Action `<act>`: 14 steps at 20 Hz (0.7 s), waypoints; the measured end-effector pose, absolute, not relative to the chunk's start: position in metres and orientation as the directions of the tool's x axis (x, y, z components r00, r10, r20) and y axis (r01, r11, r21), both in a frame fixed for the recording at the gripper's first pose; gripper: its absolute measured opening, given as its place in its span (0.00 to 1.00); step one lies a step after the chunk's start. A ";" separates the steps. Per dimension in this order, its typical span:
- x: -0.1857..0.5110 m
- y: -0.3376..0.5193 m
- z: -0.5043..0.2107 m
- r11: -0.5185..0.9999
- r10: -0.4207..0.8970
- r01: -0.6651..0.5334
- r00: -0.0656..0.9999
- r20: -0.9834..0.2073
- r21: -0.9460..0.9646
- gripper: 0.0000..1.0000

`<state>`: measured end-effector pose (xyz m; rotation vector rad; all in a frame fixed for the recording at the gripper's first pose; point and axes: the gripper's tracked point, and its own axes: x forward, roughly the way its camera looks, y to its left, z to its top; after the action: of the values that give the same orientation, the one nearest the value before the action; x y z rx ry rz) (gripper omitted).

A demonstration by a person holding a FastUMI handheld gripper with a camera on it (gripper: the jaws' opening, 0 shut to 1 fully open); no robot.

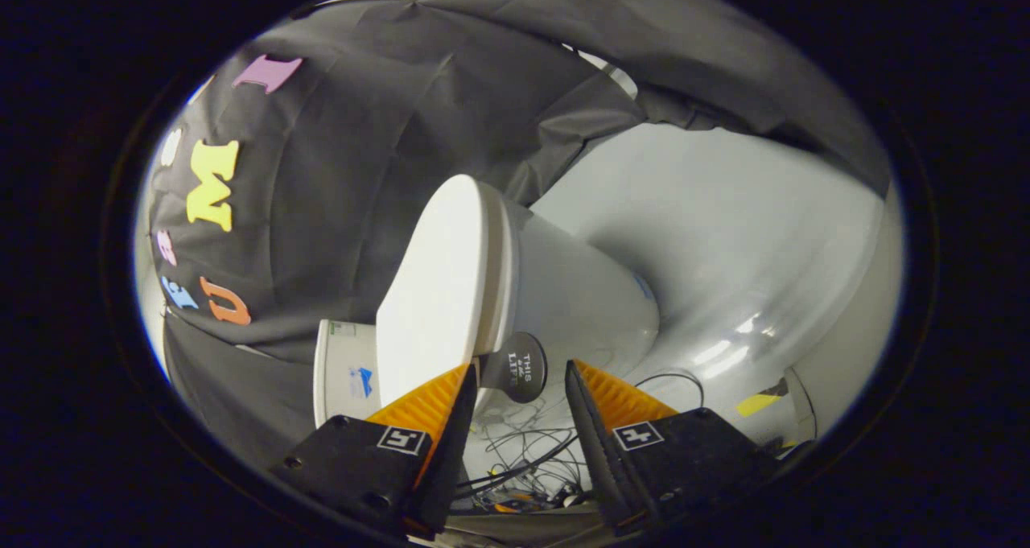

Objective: Open the toilet lid.

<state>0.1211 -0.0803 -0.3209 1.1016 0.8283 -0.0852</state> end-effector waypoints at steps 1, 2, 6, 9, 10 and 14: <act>0.121 -0.079 -0.323 0.475 0.339 0.447 0.702 -0.627 0.758 0.68; 0.122 -0.079 -0.325 0.462 0.346 0.452 0.700 -0.625 0.763 0.64; 0.131 -0.083 -0.322 0.399 0.345 0.460 0.726 -0.594 0.793 0.39; 0.128 -0.082 -0.321 0.384 0.334 0.466 0.735 -0.590 0.797 0.25; 0.129 -0.082 -0.321 0.359 0.336 0.477 0.736 -0.588 0.802 0.24; 0.132 -0.083 -0.318 0.278 0.331 0.515 0.740 -0.585 0.811 0.17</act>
<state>0.1315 -0.0827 -0.3177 1.3222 0.7846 -0.1421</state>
